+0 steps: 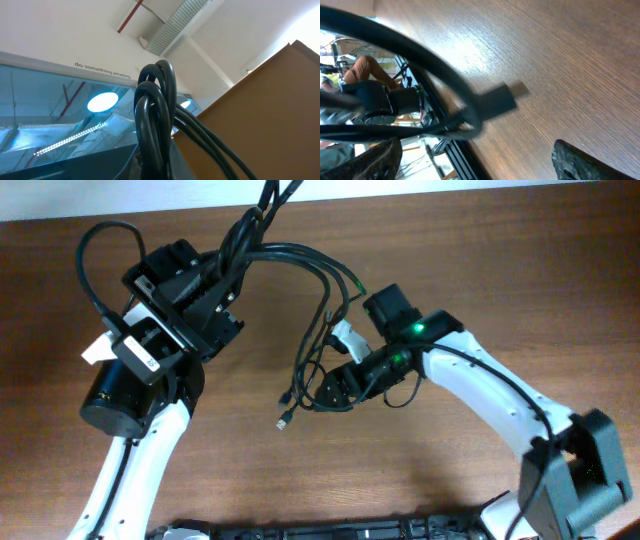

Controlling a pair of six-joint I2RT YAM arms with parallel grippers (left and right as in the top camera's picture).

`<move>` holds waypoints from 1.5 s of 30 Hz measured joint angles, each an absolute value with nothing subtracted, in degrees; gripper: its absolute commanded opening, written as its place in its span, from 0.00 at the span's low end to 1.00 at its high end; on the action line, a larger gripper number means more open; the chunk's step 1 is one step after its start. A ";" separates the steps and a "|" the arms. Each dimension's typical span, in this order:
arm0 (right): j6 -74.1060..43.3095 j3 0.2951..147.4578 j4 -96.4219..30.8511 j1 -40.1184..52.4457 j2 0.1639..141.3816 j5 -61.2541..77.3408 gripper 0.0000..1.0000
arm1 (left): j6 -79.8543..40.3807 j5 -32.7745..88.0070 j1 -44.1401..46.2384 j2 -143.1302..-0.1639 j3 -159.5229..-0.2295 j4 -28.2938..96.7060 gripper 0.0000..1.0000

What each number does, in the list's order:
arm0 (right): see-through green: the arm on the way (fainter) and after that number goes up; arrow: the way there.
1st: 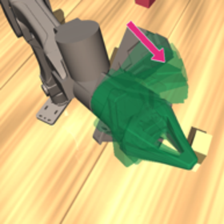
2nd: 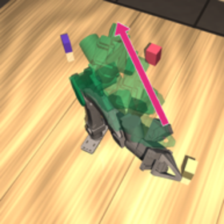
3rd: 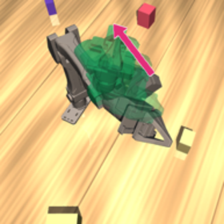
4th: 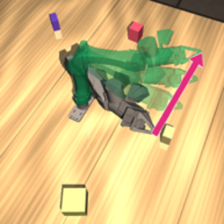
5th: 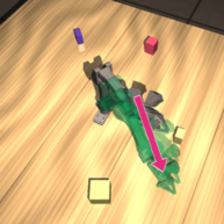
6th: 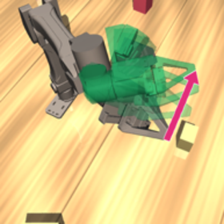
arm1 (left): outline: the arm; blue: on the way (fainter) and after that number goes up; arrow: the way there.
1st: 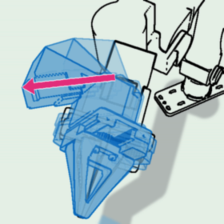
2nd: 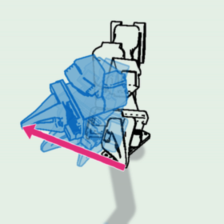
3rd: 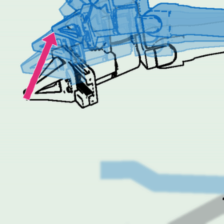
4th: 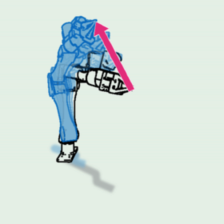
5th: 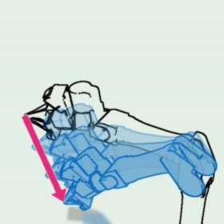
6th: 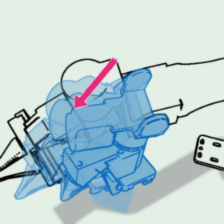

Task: Untangle cables

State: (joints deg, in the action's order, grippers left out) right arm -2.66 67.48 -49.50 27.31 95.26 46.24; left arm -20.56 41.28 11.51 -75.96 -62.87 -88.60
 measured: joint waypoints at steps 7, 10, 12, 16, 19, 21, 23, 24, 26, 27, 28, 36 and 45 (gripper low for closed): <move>-7.90 67.42 -41.06 29.74 96.92 47.92 0.94 | -20.56 41.08 11.51 -75.96 -62.92 -88.60 0.00; -12.49 67.42 -36.51 29.74 96.92 47.97 0.94 | -20.56 41.04 11.51 -75.96 -62.96 -88.60 0.00; -16.45 67.42 -34.33 29.74 96.92 47.88 0.94 | -19.46 40.88 11.51 -75.96 -62.98 -88.60 0.00; -22.81 67.42 -33.71 29.74 96.92 45.95 0.94 | -16.75 40.86 11.51 -75.96 -63.02 -88.53 0.00; -25.76 67.42 -33.19 29.74 96.92 44.86 0.94 | -14.17 40.84 11.51 -75.96 -63.02 -87.11 0.00; -27.05 67.42 -32.84 29.74 96.92 44.56 0.94 | -12.45 40.38 11.51 -75.96 -63.02 -84.68 0.00; -28.10 67.42 -31.46 29.74 96.92 44.40 0.94 | -11.44 40.03 11.51 -75.96 -63.02 -83.57 0.00; -28.47 67.42 -30.39 29.74 96.92 44.40 0.94 | -11.05 39.99 11.51 -75.96 -63.02 -83.50 0.00; -30.09 67.42 -27.94 29.74 96.92 43.97 0.94 | -10.44 39.83 11.51 -75.96 -63.02 -83.50 0.00; -31.00 67.42 -27.03 29.74 96.92 43.77 0.94 | -10.22 39.53 11.51 -75.96 -63.02 -83.48 0.00; -31.62 67.40 -26.28 29.74 96.92 43.70 0.93 | -10.00 39.42 11.51 -75.96 -63.02 -83.46 0.00; -36.25 67.37 -21.56 29.78 96.92 41.65 0.93 | -6.76 37.93 11.51 -75.96 -63.02 -83.40 0.00; -37.10 67.37 -17.32 31.92 96.92 35.16 0.90 | -6.15 36.58 11.51 -75.96 -63.07 -83.40 0.00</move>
State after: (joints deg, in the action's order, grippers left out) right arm -37.10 67.37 -17.32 31.92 96.92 35.16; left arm -6.15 36.58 11.51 -75.96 -63.07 -83.40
